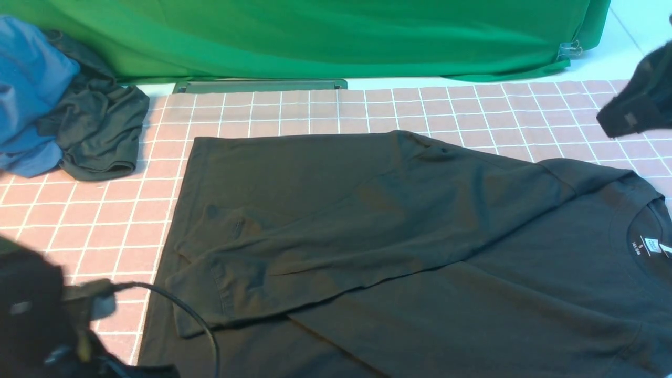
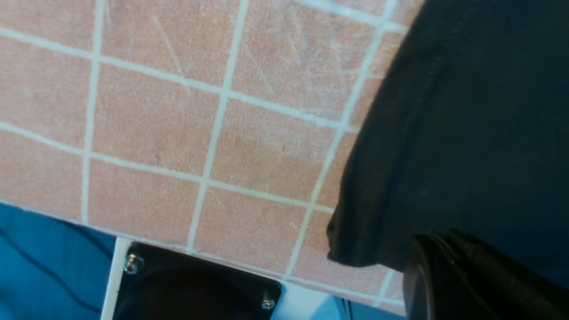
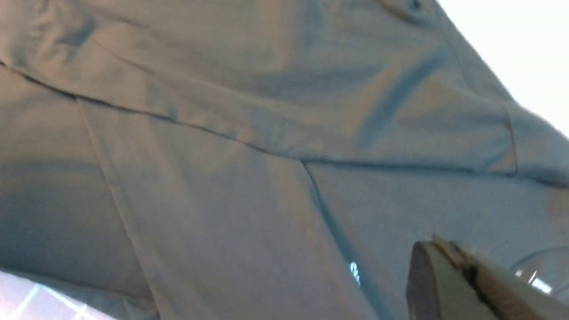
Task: Fold a long-sleeved shirt over a pink coffee tablecloth.
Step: 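Grasp the near edge of the shirt at its hem and shoulder corners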
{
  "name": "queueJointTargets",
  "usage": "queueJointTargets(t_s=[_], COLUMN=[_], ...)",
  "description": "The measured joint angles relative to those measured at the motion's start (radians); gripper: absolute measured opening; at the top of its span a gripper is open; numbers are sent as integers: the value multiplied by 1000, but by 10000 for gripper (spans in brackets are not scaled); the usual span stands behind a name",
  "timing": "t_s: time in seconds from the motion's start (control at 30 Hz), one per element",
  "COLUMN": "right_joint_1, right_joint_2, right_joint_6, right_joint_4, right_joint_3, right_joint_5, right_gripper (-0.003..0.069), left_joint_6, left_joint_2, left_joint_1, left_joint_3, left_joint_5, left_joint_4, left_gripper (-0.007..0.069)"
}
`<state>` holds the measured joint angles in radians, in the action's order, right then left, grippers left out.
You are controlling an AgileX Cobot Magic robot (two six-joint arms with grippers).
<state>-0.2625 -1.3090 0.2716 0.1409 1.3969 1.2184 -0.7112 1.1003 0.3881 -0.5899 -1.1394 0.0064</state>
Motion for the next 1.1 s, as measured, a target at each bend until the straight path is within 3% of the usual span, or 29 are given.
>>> queueJointTargets(t_s=[0.2, 0.3, 0.47, 0.53, 0.63, 0.77, 0.87, 1.0, 1.07, 1.1], right_joint_1=[0, 0, 0, 0, 0, 0, 0, 0, 0, 0], right_joint_2=[0, 1, 3, 4, 6, 10, 10, 10, 10, 10], right_joint_6=[-5, -5, -4, -2, 14, 21, 28, 43, 51, 52], right_joint_4=[-8, -6, -5, -5, -5, 0, 2, 3, 3, 3], right_joint_3=[-79, -79, -79, -79, -79, -79, -79, -79, -79, -79], right_joint_5=[3, 2, 1, -6, -16, -37, -54, -63, -71, -73], right_gripper=[37, 37, 37, 37, 37, 37, 37, 37, 38, 38], left_joint_6=[-49, -14, 252, 332, 418, 518, 489, 451, 461, 462], left_joint_2=[-91, -114, -90, -52, 5, 62, 91, 117, 139, 140], left_joint_1=[-15, -80, -292, -400, -472, -425, -346, -270, -233, -233], left_joint_3=[19, 46, 65, 68, 69, 70, 82, 88, 88, 88], left_joint_5=[-46, -12, 84, 98, 105, 107, 123, 127, 127, 127], left_joint_4=[130, 107, -60, -78, -94, -152, -112, -71, -77, -78], left_gripper=[13, 13, 13, 13, 13, 19, 64, 154, 270, 279])
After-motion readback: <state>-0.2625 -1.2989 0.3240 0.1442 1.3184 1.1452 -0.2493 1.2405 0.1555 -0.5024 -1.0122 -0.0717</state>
